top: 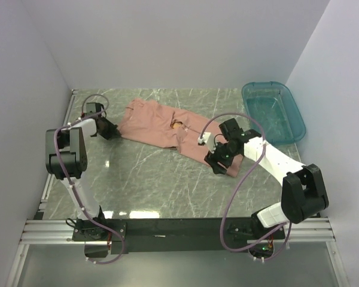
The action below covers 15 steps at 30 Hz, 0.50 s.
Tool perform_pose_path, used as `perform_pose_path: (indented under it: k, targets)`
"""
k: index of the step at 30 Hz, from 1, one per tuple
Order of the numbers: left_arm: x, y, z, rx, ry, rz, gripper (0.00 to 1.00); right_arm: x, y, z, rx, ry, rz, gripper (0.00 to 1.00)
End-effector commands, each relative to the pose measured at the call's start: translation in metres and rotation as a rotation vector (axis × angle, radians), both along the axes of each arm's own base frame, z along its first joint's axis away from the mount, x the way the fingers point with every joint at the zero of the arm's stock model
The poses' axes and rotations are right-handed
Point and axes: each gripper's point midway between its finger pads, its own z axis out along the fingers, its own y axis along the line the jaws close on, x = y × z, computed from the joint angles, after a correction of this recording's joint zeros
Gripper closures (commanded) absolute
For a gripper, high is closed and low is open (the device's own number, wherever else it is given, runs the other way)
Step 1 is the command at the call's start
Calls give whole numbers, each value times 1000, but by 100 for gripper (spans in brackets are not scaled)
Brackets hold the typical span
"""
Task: Fold and stack the t-shirts
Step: Fold the tshirt
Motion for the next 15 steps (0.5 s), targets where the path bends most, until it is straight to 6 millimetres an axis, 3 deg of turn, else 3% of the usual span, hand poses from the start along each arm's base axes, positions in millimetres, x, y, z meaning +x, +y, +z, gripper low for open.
perform_pose_path:
  k: [1,2,4,5,7,9,15]
  targets:
    - [20,28,0,66,-8,-50,98,30,-5,6,-92,-197,-36,33]
    - [35,32,10,71,-39,-59,99,34,-4,3,-101,-214,-47,34]
    - [41,35,1,69,-11,-86,99,38,1,-5,-151,-234,-65,34]
    - [54,38,12,72,-39,-92,99,40,2,-7,-167,-240,-79,34]
    - [57,39,1,67,-8,-114,99,50,3,-11,-210,-264,-106,34]
    - [69,42,7,79,-26,-125,99,53,14,-11,-210,-271,-94,34]
    - [82,53,5,92,-20,-131,99,34,32,-27,-238,-220,-32,36]
